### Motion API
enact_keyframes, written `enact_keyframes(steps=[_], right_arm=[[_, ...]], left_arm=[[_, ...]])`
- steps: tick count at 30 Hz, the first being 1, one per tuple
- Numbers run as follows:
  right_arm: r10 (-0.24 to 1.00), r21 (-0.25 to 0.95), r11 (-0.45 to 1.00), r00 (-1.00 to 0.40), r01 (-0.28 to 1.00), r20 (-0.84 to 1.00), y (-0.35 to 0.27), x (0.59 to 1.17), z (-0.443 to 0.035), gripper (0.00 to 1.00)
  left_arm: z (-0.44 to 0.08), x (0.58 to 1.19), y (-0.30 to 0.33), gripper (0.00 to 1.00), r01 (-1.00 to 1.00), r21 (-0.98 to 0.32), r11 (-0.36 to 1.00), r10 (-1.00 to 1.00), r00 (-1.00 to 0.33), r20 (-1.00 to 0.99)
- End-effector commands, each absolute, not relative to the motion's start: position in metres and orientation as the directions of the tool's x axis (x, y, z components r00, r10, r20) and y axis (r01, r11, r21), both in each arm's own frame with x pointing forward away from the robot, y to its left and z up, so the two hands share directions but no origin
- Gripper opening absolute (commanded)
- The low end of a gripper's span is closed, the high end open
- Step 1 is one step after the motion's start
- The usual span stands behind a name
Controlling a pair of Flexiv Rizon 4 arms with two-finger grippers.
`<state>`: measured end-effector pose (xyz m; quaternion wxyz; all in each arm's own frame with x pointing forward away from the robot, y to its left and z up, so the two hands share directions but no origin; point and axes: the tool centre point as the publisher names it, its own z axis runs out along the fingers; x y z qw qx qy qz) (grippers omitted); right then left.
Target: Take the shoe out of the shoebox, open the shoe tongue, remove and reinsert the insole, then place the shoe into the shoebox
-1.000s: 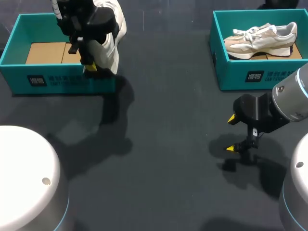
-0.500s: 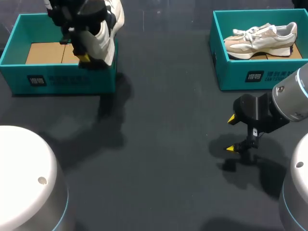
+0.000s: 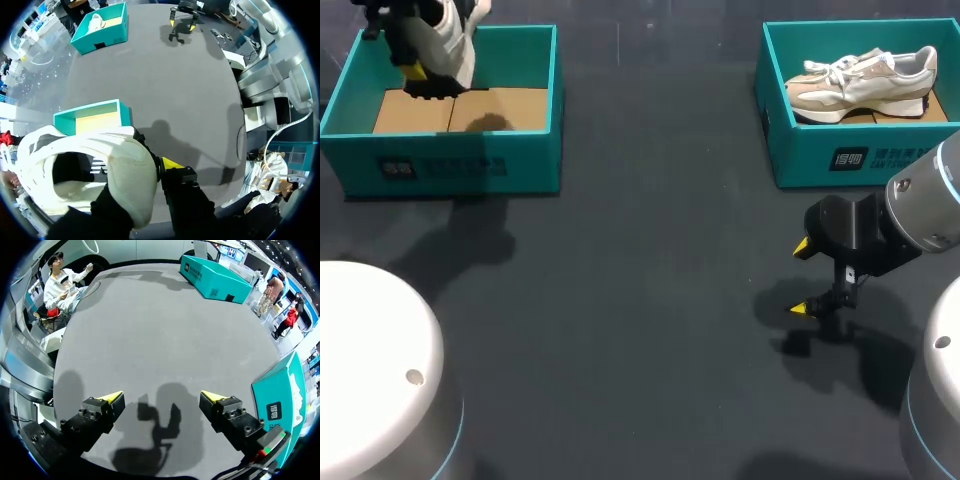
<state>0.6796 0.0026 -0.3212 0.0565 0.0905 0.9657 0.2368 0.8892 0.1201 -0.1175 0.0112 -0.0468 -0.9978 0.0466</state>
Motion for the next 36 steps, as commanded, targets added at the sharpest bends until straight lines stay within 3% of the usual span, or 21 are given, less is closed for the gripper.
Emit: enact_keyframes(steps=[1,6,21,36], right_arm=[[0.202,0.467,0.872,-0.977,0.148,-0.069,0.003,0.678,-0.321,1.00],[0.202,0.467,0.872,-0.977,0.148,-0.069,0.003,0.678,-0.321,1.00],[0.202,0.467,0.872,-0.977,0.148,-0.069,0.003,0.678,-0.321,1.00],[0.202,0.467,0.872,-0.977,0.148,-0.069,0.003,0.678,-0.321,1.00]], left_arm=[[-0.111,0.915,0.138,0.00,0.085,-0.076,0.993,0.089,-0.995,0.045],[-0.111,0.942,0.160,0.00,0.089,-0.057,0.994,0.093,-0.992,0.087],[-0.111,0.942,0.160,0.00,0.089,-0.057,0.994,0.093,-0.992,0.087],[-0.121,1.010,0.253,0.00,0.106,-0.121,0.987,0.126,-0.978,0.164]])
